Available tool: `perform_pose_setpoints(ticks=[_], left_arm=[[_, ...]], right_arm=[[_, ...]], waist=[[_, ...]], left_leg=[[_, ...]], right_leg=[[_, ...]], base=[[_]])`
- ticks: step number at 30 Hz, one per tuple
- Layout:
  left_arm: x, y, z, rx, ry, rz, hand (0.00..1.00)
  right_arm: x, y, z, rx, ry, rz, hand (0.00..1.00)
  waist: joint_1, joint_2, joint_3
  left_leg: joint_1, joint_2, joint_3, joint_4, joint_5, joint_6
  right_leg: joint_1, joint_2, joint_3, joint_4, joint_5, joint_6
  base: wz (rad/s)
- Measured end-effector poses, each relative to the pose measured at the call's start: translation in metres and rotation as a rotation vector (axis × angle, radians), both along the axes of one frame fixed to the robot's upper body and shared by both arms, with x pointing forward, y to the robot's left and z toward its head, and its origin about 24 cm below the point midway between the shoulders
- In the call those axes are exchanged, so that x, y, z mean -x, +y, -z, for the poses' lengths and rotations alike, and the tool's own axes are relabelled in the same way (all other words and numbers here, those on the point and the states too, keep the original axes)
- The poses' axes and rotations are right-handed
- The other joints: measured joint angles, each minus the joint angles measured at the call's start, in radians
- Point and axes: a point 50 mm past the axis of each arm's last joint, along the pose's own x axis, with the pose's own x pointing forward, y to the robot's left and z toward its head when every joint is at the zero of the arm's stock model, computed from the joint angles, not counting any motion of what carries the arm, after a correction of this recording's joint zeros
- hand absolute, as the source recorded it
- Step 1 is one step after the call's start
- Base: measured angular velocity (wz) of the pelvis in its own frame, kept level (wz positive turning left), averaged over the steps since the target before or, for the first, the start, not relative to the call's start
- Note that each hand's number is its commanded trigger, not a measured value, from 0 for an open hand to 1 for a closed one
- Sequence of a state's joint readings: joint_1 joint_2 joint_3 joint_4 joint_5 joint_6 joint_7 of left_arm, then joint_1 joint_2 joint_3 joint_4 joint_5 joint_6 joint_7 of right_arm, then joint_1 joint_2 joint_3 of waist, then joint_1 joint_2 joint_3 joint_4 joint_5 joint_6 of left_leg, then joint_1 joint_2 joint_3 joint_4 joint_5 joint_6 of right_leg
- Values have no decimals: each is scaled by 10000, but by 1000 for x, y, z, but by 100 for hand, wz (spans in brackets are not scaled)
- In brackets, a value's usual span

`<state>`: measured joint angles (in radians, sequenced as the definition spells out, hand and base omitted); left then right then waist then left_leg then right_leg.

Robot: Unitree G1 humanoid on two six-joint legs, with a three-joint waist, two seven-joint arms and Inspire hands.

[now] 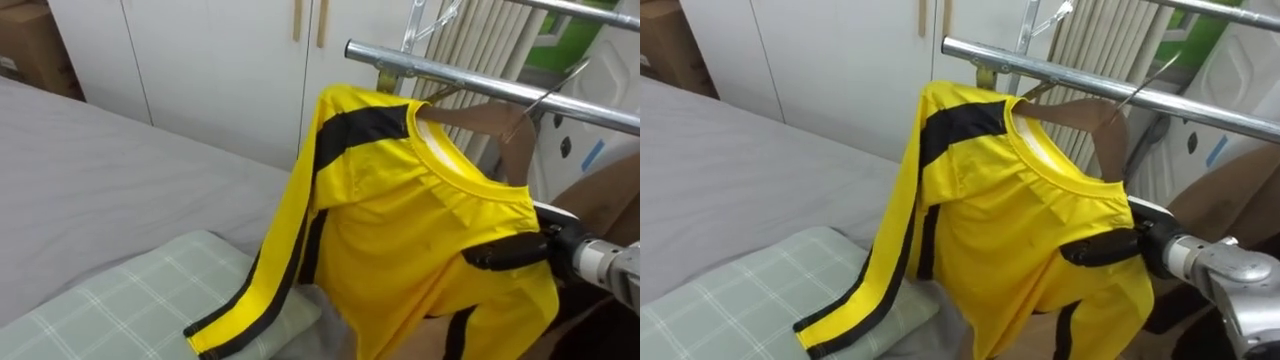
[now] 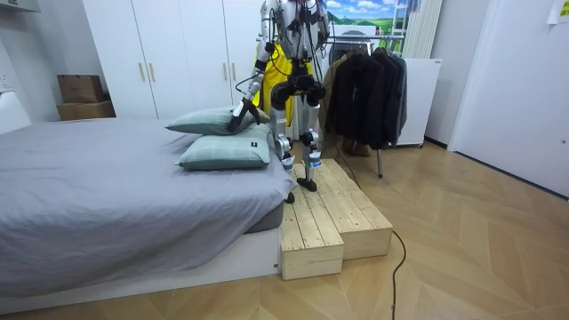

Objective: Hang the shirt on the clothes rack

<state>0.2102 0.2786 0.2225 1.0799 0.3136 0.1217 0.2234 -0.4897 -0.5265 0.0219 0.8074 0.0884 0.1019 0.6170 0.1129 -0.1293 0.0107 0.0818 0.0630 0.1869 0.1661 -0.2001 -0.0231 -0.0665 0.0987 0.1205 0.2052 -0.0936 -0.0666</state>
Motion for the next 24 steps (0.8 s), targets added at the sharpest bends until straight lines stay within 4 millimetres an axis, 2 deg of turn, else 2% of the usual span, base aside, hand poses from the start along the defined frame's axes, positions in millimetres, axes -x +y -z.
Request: perform_pose_setpoints(ticks=[8, 16, 24], left_arm=[[-12, -1, -1, 7, -303, 257, 0], [-21, -2, -3, 137, -565, 556, 0], [-44, -2, -11, 121, -1454, 989, 0]], right_arm=[[9, -7, 15, -197, 784, 270, 100], [13, -9, 21, -651, 988, 296, 100], [18, -9, 31, -1501, 1116, 617, 100]], waist=[[-24, 41, 17], [-59, 381, -25], [63, 324, 5]], left_leg=[[-27, -38, -344, 40, 27, -17], [-170, -39, -599, 37, 75, -31], [-235, -97, -782, 34, 175, -33]], right_leg=[[154, -99, -418, -55, -32, -12], [180, -150, -657, -199, -14, -47], [144, -226, -823, -169, -59, -51]], base=[[15], [10], [7]])
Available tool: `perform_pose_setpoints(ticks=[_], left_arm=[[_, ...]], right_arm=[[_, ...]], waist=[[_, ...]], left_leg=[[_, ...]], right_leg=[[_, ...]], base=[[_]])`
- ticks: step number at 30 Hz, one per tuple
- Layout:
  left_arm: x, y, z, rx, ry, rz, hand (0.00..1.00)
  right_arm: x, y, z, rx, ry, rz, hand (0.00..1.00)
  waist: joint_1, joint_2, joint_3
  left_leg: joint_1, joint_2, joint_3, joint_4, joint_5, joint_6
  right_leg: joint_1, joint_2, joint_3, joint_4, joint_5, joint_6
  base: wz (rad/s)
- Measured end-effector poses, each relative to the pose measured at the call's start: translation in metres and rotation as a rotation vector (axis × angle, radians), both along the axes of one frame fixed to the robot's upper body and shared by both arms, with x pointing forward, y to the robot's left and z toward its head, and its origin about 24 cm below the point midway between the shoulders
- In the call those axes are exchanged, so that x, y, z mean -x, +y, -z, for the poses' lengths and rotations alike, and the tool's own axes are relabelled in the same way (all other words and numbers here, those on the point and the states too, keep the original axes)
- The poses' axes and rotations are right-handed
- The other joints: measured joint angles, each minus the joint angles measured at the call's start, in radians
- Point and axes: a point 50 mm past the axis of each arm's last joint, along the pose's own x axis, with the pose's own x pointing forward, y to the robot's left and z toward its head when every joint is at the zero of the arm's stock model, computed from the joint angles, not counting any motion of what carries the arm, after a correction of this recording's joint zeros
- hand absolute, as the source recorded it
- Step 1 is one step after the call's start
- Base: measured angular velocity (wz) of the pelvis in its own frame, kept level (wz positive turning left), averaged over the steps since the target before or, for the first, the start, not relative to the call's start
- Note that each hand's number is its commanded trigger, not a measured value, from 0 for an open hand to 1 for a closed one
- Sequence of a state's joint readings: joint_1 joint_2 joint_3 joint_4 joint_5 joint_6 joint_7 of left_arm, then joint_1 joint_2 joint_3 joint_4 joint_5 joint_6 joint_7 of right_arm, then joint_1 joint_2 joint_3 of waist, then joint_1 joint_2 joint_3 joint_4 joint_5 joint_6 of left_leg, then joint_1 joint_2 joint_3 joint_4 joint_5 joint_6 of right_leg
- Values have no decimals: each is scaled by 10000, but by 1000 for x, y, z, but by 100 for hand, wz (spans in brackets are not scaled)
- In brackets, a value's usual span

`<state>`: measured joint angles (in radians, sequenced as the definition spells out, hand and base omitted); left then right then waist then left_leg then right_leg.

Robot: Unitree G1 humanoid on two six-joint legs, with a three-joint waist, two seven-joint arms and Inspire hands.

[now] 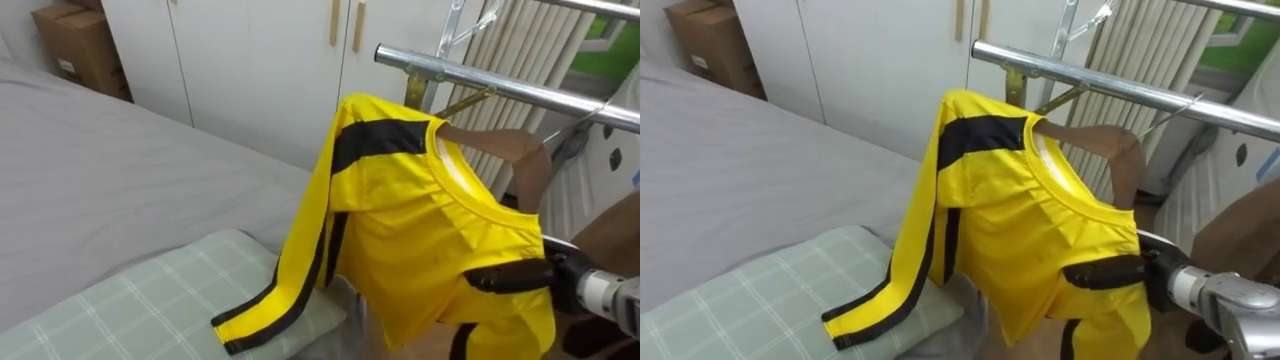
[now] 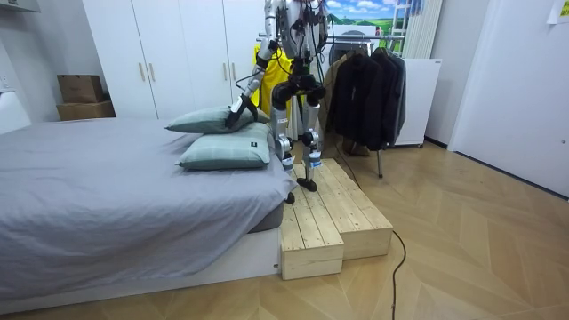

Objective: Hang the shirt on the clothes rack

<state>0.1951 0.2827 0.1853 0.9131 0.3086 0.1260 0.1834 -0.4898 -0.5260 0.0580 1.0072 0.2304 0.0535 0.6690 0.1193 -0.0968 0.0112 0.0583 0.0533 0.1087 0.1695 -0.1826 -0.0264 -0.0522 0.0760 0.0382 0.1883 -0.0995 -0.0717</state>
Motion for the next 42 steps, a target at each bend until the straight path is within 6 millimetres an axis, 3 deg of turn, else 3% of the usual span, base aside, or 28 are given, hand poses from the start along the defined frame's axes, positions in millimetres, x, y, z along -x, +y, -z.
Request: perform_pose_setpoints(ticks=[7, 18, 19, 20, 21, 29, 34, 42], left_arm=[[-11, -1, -5, -99, -402, 168, 0], [-14, -7, -3, -32, -324, 533, 0], [-14, -7, -3, -29, -320, 543, 0], [-14, -7, -3, -28, -319, 545, 0], [-14, -7, -3, -26, -324, 561, 0], [-15, -8, -4, 12, -428, 518, 0], [-18, -8, -5, 33, -525, 577, 0], [-18, -9, -4, 131, -522, 565, 0]], right_arm=[[2, 0, 7, 32, 55, 499, 100], [1, 3, 10, -8, -291, 840, 100], [1, 3, 10, -30, -299, 853, 96], [1, 3, 10, -32, -299, 854, 36], [1, 3, 10, -42, -282, 871, 0], [9, -3, 20, 71, 176, 1368, 0], [21, -2, 37, 112, 1272, 1562, 0], [22, -3, 39, 210, 1318, 1686, 0]], waist=[[-11, -127, 24], [-18, -89, 48], [-19, -89, 48], [-19, -88, 48], [-19, -89, 47], [-12, -97, 42], [-34, -72, 60], [-54, -74, 66]], left_leg=[[-41, -19, -64, -4, 32, 4], [-92, -23, -142, -58, 30, 4], [-100, -23, -155, -58, 30, 4], [-100, -23, -160, -58, 30, 4], [-101, -23, -173, -57, 29, 4], [-102, -22, -183, -62, 29, 3], [-112, -22, -178, -62, 29, 4], [-132, -27, -175, -73, 29, 4]], right_leg=[[-4, -18, -77, -19, 5, 1], [-1, -20, -165, -106, 7, 2], [5, 0, -177, -125, 8, 0], [12, 7, -182, -133, 8, 0], [18, 17, -194, -137, 8, 0], [27, -31, -211, -149, 8, 1], [12, -30, -194, -140, 8, 0], [-6, -36, -187, -151, 6, 3]], base=[[2], [1], [3], [3], [0], [0], [0], [0]])
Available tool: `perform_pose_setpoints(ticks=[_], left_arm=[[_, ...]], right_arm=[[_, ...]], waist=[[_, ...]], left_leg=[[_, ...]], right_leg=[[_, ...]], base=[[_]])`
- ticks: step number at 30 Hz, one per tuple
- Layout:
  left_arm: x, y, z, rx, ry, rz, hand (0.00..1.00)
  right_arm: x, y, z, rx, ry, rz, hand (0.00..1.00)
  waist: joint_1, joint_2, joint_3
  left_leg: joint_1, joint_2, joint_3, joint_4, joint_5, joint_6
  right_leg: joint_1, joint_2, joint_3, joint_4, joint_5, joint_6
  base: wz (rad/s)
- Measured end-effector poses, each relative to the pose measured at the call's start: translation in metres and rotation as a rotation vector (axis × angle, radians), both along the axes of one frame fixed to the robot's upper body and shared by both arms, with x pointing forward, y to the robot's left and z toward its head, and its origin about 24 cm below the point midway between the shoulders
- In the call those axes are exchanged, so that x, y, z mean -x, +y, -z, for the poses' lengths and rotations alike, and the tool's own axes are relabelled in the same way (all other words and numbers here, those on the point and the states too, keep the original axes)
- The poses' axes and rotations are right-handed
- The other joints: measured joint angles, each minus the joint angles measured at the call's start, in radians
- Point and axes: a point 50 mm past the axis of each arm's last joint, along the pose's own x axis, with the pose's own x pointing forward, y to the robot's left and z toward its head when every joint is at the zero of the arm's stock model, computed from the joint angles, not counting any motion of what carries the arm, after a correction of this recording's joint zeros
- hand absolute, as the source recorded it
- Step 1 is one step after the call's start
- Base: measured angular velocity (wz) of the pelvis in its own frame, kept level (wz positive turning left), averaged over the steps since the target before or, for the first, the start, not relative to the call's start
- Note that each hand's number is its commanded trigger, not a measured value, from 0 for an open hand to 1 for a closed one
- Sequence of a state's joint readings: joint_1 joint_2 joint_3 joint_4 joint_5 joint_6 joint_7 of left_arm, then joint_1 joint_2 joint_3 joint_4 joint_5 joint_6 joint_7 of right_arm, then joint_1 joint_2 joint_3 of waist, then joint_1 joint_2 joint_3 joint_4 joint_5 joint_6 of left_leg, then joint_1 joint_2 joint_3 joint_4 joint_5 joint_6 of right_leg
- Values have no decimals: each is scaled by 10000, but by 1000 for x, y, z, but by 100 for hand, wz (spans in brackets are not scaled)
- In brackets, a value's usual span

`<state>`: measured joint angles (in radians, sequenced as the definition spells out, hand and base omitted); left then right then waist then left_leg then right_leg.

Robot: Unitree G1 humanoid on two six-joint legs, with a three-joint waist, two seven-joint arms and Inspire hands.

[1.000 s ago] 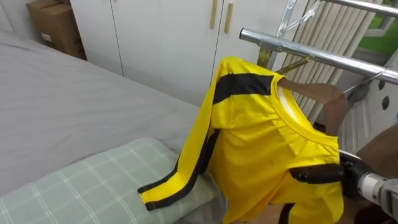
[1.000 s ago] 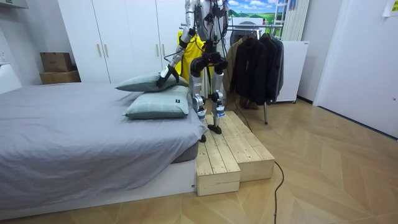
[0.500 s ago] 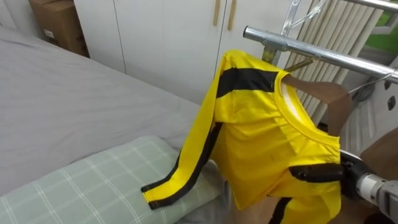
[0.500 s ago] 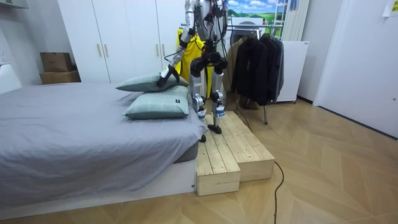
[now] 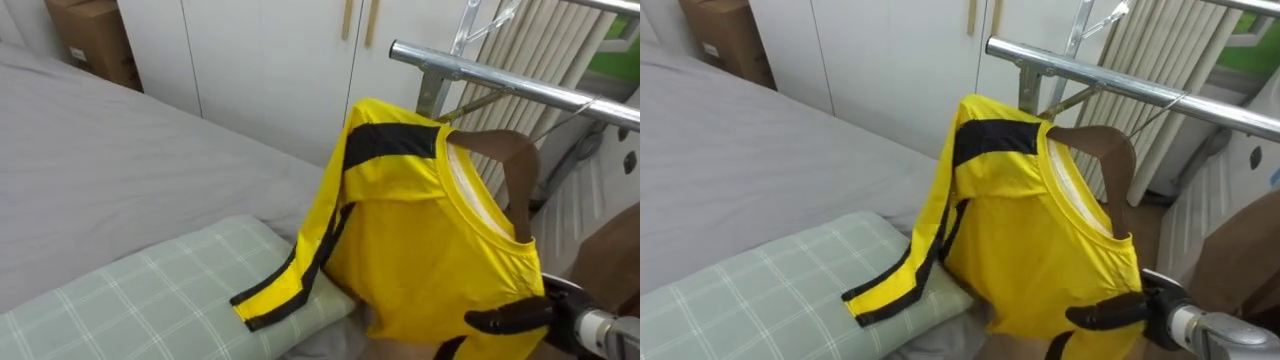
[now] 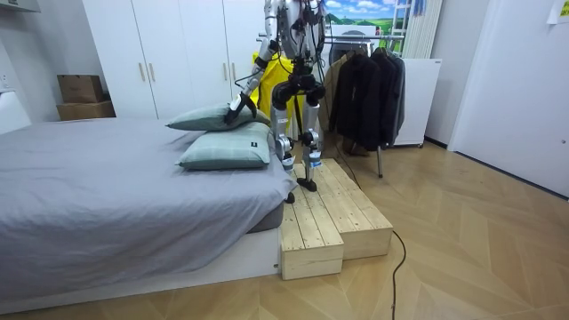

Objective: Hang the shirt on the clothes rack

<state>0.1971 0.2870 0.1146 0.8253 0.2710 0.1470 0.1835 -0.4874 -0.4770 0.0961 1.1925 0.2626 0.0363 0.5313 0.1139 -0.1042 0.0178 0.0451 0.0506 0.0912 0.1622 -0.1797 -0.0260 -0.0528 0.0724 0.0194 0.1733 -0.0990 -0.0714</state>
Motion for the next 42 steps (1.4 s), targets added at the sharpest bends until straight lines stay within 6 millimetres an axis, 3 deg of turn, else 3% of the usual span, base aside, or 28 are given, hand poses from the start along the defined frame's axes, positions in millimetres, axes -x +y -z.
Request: perform_pose_setpoints(ticks=[24, 32, 42], left_arm=[[2, -1, 1, -218, -45, -103, 0], [5, -8, 3, -376, -150, -390, 0], [21, -6, 5, -511, 65, -793, 0]], right_arm=[[-11, -10, -14, 2530, -605, 426, 0], [-12, -27, -24, 2516, -1477, 2676, 0], [-16, -38, -38, -461, -3126, 6591, 0]], waist=[[-131, 65, -37], [-314, 305, -45], [-829, 414, -49]], left_leg=[[47, 21, 132, -7, 1, -1], [100, 42, 508, -29, 1, 0], [121, 72, 705, -61, -2, -5]], right_leg=[[-66, 41, 126, 106, -1, -4], [-249, 159, 466, 315, 5, 4], [-324, 226, 659, 344, 33, -5]], base=[[0], [-14], [-6]])
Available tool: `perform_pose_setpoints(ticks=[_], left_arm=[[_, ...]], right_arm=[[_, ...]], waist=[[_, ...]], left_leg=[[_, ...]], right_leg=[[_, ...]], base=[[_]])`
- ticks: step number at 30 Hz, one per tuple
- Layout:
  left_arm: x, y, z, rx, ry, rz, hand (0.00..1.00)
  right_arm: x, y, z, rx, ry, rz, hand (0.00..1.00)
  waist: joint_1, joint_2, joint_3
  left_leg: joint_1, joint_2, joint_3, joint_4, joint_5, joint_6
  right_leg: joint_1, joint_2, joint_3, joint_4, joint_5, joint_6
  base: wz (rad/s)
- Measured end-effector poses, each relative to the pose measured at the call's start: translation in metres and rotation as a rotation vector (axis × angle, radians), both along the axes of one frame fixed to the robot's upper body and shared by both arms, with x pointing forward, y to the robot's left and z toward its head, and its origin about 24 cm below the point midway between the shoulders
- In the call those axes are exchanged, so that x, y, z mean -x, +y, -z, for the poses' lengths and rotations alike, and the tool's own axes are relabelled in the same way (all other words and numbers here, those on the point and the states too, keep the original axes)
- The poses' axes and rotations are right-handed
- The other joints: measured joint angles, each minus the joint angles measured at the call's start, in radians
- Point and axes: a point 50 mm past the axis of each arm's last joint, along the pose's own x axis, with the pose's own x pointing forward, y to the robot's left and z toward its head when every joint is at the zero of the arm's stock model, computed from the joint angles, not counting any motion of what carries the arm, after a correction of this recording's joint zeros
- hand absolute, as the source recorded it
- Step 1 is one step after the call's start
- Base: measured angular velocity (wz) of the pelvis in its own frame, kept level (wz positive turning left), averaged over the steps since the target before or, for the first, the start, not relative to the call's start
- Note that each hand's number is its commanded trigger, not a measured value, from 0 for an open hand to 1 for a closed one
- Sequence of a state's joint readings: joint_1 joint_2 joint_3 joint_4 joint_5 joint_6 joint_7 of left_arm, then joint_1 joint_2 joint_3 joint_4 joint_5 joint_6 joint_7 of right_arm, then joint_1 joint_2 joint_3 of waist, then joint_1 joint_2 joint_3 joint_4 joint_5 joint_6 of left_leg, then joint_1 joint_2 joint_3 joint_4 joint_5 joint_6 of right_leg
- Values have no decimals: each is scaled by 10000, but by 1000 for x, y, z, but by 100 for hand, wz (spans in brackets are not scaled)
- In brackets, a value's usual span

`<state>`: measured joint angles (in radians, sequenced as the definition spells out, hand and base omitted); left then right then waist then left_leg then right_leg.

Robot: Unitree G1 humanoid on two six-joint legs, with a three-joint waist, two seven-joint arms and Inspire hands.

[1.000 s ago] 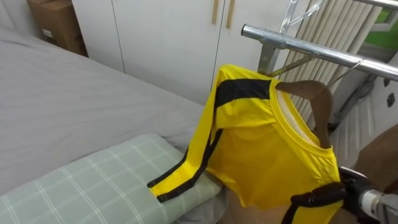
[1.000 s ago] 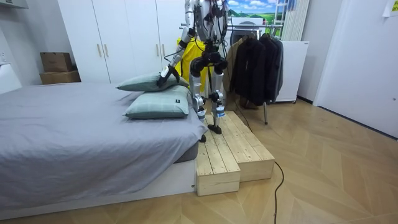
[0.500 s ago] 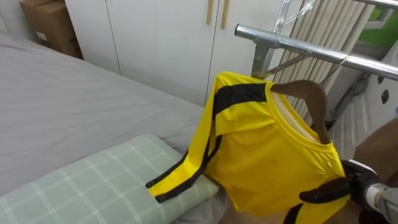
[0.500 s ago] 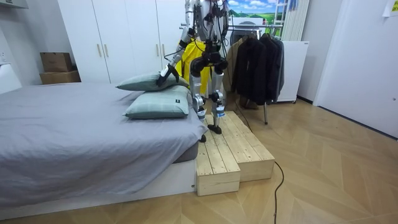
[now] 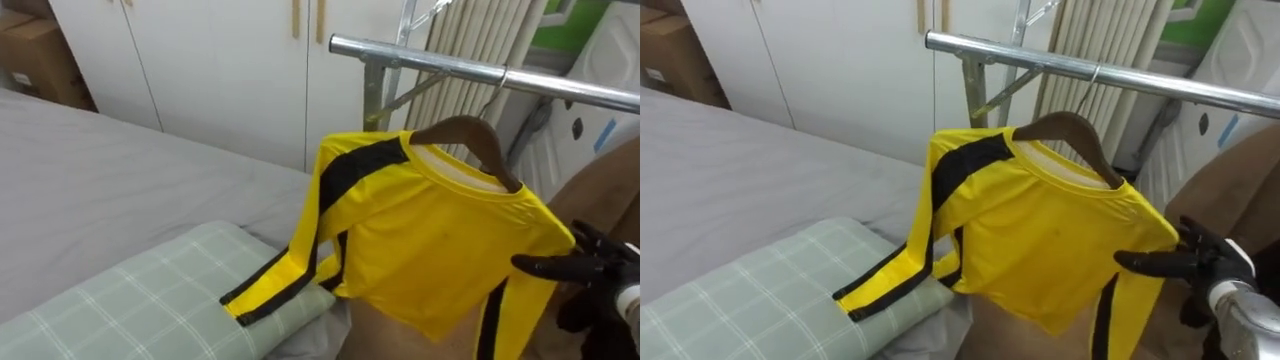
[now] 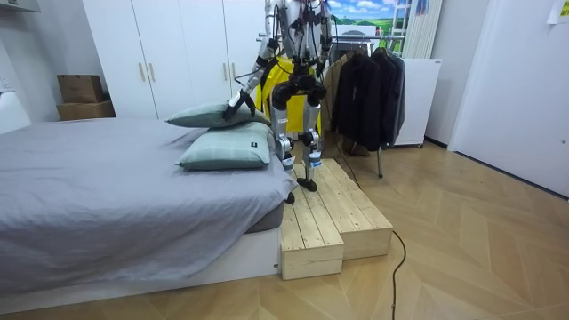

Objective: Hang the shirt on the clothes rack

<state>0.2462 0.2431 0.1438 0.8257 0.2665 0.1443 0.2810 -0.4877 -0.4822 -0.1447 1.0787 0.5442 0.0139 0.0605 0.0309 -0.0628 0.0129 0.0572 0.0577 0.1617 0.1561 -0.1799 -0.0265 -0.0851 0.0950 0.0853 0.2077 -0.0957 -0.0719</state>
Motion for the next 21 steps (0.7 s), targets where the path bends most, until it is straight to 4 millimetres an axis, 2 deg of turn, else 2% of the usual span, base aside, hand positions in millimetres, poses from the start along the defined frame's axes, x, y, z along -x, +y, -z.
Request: perform_pose_setpoints(ticks=[6, 10, 15, 21], left_arm=[[1, 2, -1, -38, -52, -152, 0], [1, 3, -1, -50, -68, -201, 0], [3, 4, -1, -86, -64, -302, 0], [13, 5, -1, -235, 126, -424, 0]], right_arm=[[-12, -2, -27, -949, -1960, 983, 0], [-14, -4, -37, -1531, -2767, 1378, 0], [-11, -6, -39, -1990, -3241, 1555, 0], [0, -15, -34, -2242, -3274, 2290, 0]], waist=[[-248, 225, 6], [-322, 334, 8], [-499, 341, 10], [-635, 317, 10]], left_leg=[[-2, 1, 19, -4, -1, 1], [-4, 3, 18, -3, -1, 1], [13, 3, 22, 1, 1, 2], [66, 3, 223, 2, 2, 4]], right_leg=[[-14, 7, 43, -3, 8, -2], [-9, 16, 85, -9, 8, -2], [1, 22, 153, -15, 8, -2], [-19, 69, 394, 0, -3, 34]], base=[[-1], [0], [-1], [-10]])
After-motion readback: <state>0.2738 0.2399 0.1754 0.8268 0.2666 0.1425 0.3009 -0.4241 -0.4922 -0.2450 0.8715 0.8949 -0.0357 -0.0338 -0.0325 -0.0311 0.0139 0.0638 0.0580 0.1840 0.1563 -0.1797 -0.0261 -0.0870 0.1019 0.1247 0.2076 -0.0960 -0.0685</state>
